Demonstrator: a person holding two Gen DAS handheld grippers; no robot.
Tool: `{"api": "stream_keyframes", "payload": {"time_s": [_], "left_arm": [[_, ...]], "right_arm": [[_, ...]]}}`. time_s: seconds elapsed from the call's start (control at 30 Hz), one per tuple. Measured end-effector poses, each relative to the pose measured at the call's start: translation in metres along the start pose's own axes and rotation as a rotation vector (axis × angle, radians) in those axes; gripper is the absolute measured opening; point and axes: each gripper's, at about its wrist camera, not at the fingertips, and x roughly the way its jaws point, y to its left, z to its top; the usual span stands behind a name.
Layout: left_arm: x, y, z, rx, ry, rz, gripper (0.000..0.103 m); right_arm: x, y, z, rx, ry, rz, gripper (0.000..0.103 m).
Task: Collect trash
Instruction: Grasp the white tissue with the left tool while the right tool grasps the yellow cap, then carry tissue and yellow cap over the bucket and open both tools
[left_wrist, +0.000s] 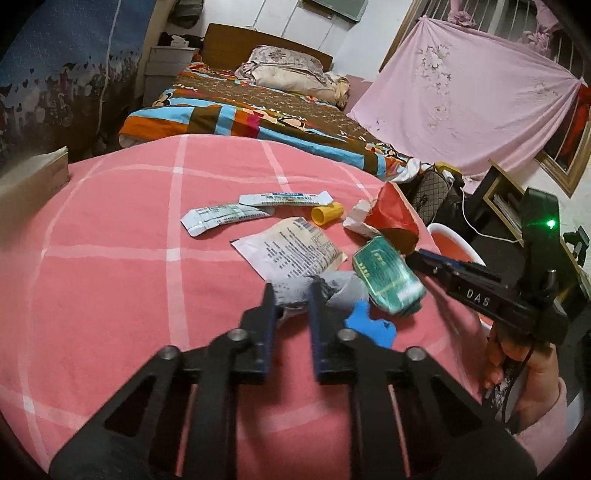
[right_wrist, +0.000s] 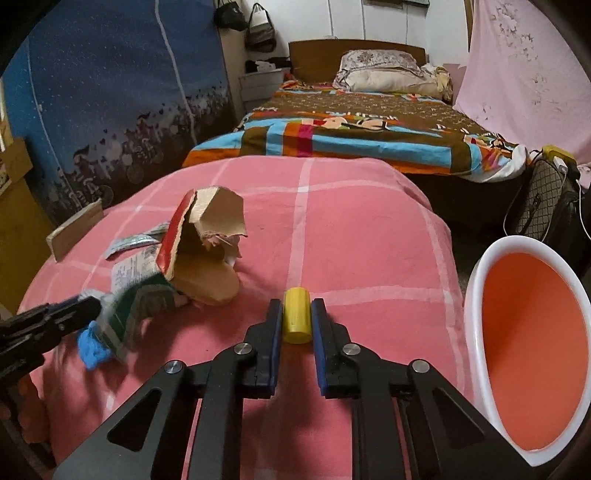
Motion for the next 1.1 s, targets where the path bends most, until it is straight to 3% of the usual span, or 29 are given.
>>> {"api": "stream_keyframes", "payload": {"time_s": [0.13,0.3,0.83,1.1], "left_arm": [[-0.005,-0.005,-0.001,0.033,-0.020,-0.013,0.000],[-0.022,-0.008,-0.003,0.046,-0.113,-0.005,0.000],[-0.070,-0.050,0.010,0.151,-0.373,0.030,0.000],[-0.072,-0.083,0.019,0.179,-0.448,-0.026,0.000]], "right_arm": [[-0.007,-0.001,-0.001,0.000,-0.036,0.010,0.013],[-0.019,0.000,-0.001,0.000,-0.097,0.023,0.013],[-0.074,0.004,-0.014,-0.022,-0.428,0.056,0.013],[-0.110,-0.017,-0.026,0.028,-0.616,0.058,0.013]]}}
